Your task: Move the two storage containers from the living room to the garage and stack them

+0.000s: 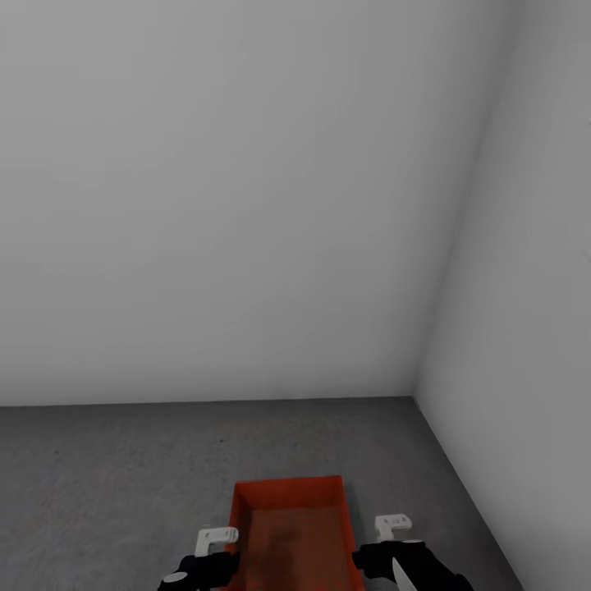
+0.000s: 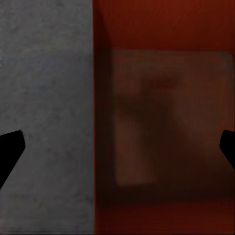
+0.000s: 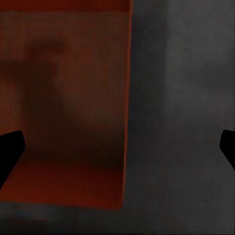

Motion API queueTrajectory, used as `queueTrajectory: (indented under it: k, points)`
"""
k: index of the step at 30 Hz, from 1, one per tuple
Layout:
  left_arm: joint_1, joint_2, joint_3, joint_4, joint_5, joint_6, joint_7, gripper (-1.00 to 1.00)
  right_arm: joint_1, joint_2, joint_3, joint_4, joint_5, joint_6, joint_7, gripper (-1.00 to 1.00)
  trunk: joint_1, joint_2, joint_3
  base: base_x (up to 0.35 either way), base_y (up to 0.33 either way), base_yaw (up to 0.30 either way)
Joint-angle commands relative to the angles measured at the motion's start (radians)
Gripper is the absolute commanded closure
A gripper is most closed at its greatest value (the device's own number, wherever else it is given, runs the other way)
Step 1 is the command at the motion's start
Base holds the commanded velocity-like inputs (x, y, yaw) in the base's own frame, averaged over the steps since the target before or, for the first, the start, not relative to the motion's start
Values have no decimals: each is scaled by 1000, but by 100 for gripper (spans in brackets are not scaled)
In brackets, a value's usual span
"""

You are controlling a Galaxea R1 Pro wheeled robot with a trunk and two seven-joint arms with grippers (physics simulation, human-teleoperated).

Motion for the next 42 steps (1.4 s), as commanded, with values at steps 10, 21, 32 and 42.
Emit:
queueTrajectory:
  k: [10, 21, 32, 42]
  points:
    - [-1, 1, 9, 0, -8, 1, -5, -100, 0, 3, 1, -3, 5, 8, 4, -100, -1, 0, -1, -297, 66, -175]
    - [-1, 2, 10, 0, -7, 0, -8, -100, 0, 3, 2, -4, 6, 9, 5, -100, -1, 0, -1, -146, 235, -280]
    - [-1, 2, 9, 0, -8, -1, -9, -100, 0, 3, 3, -4, 6, 11, 5, -100, -1, 0, -1, -96, 279, -287]
    - [0, 1, 7, 0, -9, -2, -9, -100, 0, 3, 3, -4, 6, 13, 5, -100, -1, 0, -1, -52, 111, -287]
